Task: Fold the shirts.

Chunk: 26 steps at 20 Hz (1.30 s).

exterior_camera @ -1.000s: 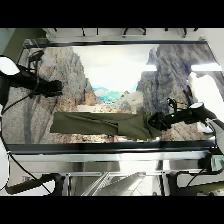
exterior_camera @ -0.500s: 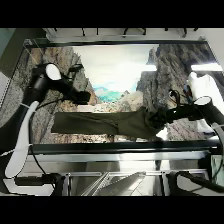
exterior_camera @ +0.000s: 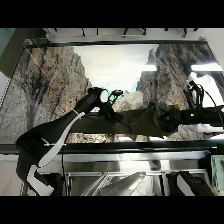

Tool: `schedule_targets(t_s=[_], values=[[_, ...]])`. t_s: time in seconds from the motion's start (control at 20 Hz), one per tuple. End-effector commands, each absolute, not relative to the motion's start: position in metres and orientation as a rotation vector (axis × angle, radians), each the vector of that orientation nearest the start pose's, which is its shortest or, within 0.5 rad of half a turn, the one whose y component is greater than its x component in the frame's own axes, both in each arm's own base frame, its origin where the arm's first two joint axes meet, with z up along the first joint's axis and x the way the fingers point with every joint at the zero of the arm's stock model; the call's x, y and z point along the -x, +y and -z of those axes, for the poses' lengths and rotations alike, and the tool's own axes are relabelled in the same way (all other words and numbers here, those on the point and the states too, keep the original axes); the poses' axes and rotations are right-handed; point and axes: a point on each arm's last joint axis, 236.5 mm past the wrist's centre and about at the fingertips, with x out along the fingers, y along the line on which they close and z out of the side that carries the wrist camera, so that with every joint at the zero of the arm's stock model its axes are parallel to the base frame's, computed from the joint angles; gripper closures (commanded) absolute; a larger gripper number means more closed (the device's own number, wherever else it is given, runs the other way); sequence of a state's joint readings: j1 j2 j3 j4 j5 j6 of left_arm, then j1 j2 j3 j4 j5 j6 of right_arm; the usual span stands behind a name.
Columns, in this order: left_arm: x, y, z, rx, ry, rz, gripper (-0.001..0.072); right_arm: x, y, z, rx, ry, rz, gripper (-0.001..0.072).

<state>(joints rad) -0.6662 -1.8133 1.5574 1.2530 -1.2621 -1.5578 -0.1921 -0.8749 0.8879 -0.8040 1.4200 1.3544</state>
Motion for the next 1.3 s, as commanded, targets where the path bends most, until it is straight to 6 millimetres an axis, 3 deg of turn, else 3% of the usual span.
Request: schedule_targets(t_s=[0.0, 0.4, 0.6, 0.7, 0.85, 1.0, 1.25], values=[[-0.309, -0.365, 0.104, -0.194, 1.534, 0.691, 0.0694, -0.267, 0.113, -0.102, -0.566, 1.190, -0.511, 0.0683], [-0.305, -0.387, 0.125, -0.051, 1.575, 0.682, 0.0694, -0.274, 0.135, -0.138, -0.563, 1.121, -0.595, 0.0683], [-0.309, -0.394, 0.094, -0.030, 1.516, 0.730, 0.0694, -0.274, 0.169, -0.139, -0.565, 1.162, -0.648, 0.0683], [-0.307, -0.383, 0.067, -0.076, 1.496, 0.775, 0.0694, -0.277, 0.189, -0.131, -0.555, 1.182, -0.677, 0.0683], [-0.311, -0.334, 0.019, -0.180, 1.481, 0.783, 0.0694, -0.292, 0.216, -0.117, -0.564, 1.184, -0.684, 0.0683], [-0.330, -0.247, -0.034, -0.271, 1.443, 0.651, 0.0694, -0.308, 0.244, -0.108, -0.572, 1.171, -0.694, 0.0683], [-0.371, -0.126, -0.112, -0.100, 1.262, 0.396, 0.0694, -0.321, 0.312, -0.122, -0.619, 1.146, -0.809, 0.0683]])
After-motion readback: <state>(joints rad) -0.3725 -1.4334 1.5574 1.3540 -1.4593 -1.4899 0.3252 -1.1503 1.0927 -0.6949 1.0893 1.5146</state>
